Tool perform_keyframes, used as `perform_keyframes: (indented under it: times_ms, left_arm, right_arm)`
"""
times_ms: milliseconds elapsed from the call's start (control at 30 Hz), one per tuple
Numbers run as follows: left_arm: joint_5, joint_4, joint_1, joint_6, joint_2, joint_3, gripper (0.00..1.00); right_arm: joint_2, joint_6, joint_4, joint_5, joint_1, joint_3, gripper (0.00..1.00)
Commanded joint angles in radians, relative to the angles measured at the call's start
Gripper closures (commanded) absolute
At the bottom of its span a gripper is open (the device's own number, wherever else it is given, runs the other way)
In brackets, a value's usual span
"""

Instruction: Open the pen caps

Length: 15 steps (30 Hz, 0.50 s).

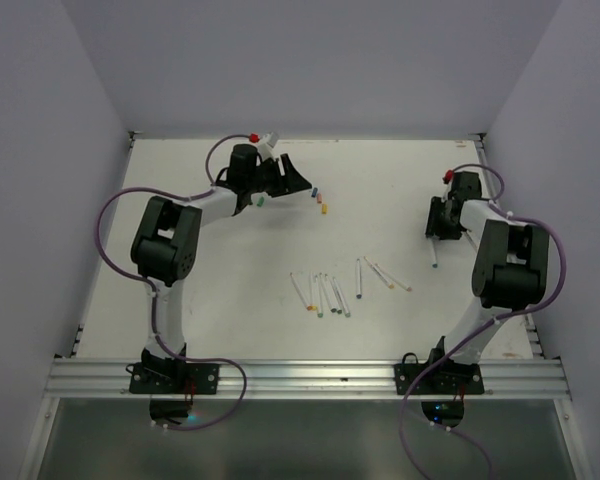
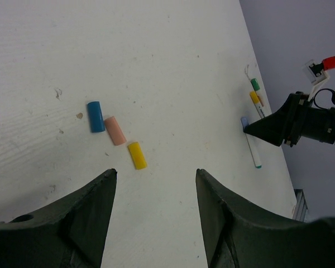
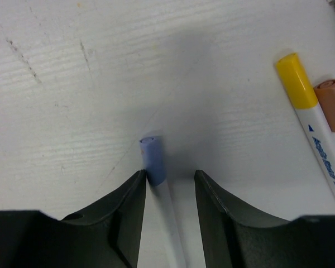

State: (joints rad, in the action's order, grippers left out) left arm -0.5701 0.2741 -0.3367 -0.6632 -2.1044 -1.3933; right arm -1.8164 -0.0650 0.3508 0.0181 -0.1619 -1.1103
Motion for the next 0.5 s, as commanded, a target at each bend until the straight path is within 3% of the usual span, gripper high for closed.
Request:
perform_keyframes:
  times_ms: [0, 267, 300, 333, 367, 467]
  left_arm:
    - [-0.016, 0.05, -0.007, -0.015, 0.064, 0.008, 0.38]
    - [-0.027, 0.057, -0.013, -0.019, 0.076, 0.027, 0.38]
    - [-0.028, 0.057, -0.013, -0.019, 0.081, 0.028, 0.38]
    - [-0.031, 0.059, -0.013, -0.021, 0.083, 0.028, 0.38]
    - [-0.036, 0.062, -0.013, -0.024, 0.083, 0.028, 0.38]
    - [-0.074, 0.106, -0.021, -0.058, 0.081, 0.039, 0.38]
  right_arm:
    - [0.049, 0.011, 0.069, -0.015, -0.007, 0.042, 0.55]
    - [0.097, 0.011, 0.109, -0.058, 0.056, 0.105, 0.66]
    - [0.097, 0.008, 0.112, -0.064, 0.061, 0.109, 0.71]
    - [0.095, 0.008, 0.111, -0.06, 0.061, 0.11, 0.9]
    - [0.091, 0.008, 0.106, -0.052, 0.061, 0.112, 1.0]
    - [0.094, 0.02, 0.085, -0.023, 0.094, 0.109, 1.0]
